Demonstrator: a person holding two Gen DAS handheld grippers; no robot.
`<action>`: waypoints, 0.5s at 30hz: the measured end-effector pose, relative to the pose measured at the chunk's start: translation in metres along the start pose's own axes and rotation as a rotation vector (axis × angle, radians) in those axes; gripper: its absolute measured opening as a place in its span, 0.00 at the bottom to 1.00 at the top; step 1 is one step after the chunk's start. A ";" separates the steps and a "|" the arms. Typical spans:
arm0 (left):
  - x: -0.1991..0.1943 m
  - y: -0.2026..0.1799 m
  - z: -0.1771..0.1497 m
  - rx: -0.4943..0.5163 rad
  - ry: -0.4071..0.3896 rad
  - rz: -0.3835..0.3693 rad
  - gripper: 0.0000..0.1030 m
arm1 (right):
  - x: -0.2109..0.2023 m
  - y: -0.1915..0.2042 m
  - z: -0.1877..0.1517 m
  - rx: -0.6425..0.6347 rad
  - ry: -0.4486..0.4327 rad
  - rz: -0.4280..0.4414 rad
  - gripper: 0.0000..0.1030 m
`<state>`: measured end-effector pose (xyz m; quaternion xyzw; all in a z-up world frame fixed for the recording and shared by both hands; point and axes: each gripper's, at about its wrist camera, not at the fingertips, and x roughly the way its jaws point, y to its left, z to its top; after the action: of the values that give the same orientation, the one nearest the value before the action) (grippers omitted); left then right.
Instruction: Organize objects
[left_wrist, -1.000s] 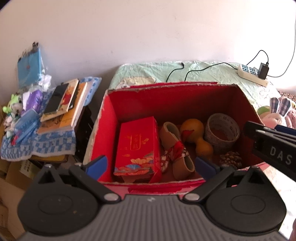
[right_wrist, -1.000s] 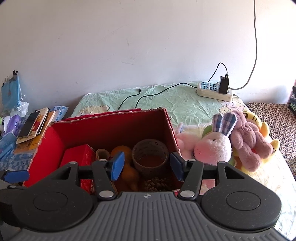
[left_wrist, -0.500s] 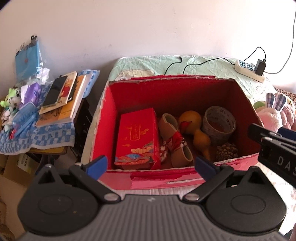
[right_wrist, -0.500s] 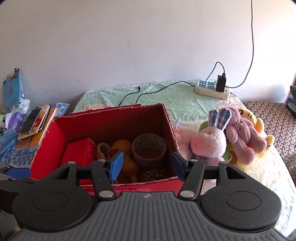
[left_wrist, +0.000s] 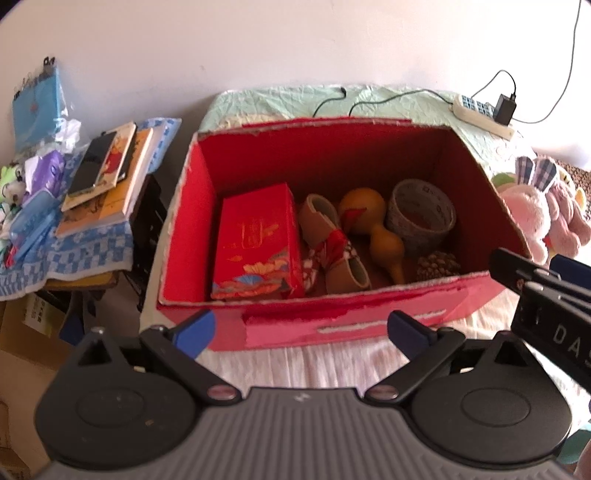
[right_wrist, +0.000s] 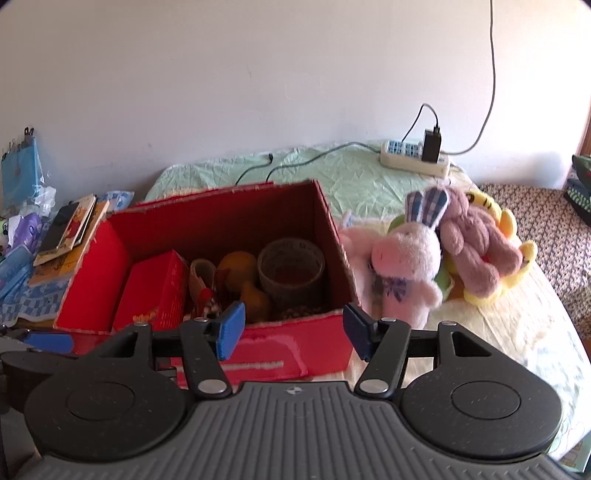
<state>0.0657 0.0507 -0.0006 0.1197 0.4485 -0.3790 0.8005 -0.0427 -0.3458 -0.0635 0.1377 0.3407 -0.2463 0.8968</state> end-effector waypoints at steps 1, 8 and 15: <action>0.001 -0.001 -0.001 0.006 0.010 0.003 0.97 | 0.001 0.000 -0.001 0.000 0.006 0.003 0.60; 0.009 -0.002 -0.010 0.008 0.085 0.009 0.97 | 0.006 0.001 -0.007 -0.031 0.052 0.021 0.60; 0.024 -0.001 -0.018 0.003 0.183 -0.007 0.98 | 0.014 0.000 -0.015 -0.039 0.111 0.034 0.60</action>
<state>0.0609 0.0474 -0.0302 0.1534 0.5198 -0.3700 0.7546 -0.0416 -0.3449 -0.0839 0.1393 0.3923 -0.2162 0.8832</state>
